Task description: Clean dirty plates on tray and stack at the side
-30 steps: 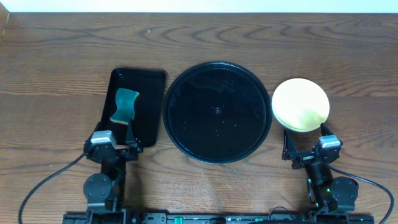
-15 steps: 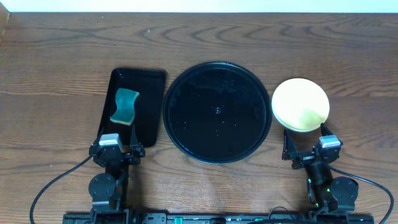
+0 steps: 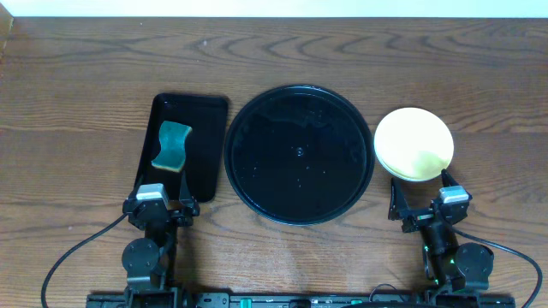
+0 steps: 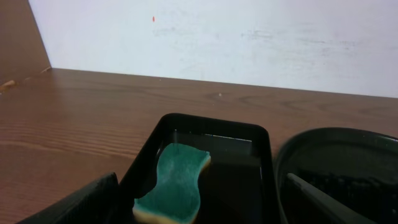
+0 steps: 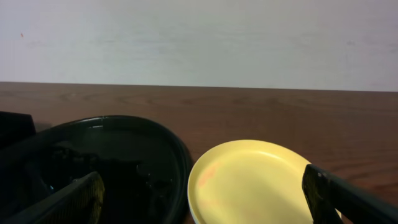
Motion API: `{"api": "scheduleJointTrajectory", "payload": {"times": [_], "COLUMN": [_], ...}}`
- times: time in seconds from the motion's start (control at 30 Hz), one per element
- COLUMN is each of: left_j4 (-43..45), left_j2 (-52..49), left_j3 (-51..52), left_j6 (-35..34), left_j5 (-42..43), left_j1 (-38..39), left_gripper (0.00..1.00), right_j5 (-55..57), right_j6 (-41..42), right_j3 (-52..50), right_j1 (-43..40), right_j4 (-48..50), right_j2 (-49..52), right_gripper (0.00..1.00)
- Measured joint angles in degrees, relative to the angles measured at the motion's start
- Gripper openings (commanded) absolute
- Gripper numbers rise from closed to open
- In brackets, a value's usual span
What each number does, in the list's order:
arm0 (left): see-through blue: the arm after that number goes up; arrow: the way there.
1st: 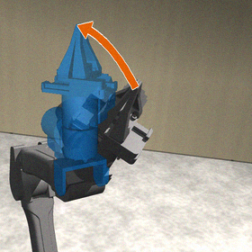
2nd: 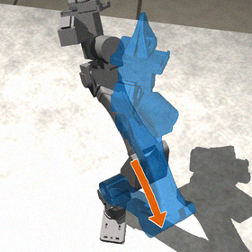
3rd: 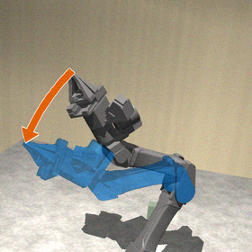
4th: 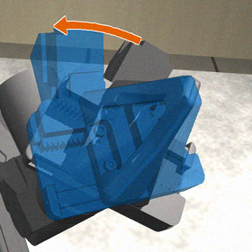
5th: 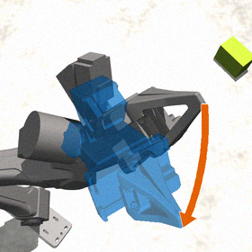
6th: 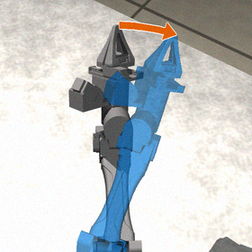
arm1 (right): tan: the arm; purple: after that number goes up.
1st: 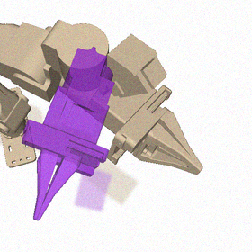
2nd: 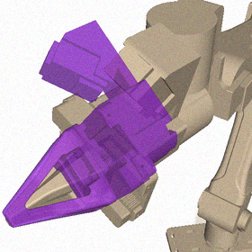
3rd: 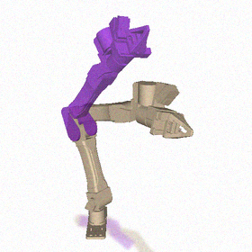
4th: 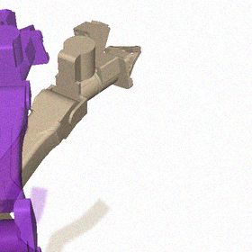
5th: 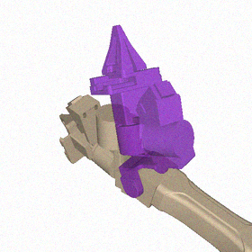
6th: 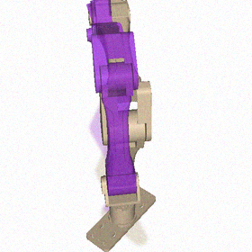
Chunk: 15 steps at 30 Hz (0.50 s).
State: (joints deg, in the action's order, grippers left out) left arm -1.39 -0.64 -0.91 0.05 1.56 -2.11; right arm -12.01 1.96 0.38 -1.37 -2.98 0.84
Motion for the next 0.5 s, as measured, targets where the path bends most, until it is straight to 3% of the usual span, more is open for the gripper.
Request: {"api": "scheduleJointTrajectory", "payload": {"times": [0.5], "left_j4": [0.0], "left_j2": [0.0], "left_j3": [0.0], "left_j6": [0.0], "left_j5": [0.0], "left_j1": [0.0], "left_gripper": [0.83], "right_j5": [0.0], "right_j6": [0.0], "right_j3": [0.0], "right_j1": [0.0], "right_j4": [0.0], "right_j2": [0.0], "right_gripper": [0.99]}}
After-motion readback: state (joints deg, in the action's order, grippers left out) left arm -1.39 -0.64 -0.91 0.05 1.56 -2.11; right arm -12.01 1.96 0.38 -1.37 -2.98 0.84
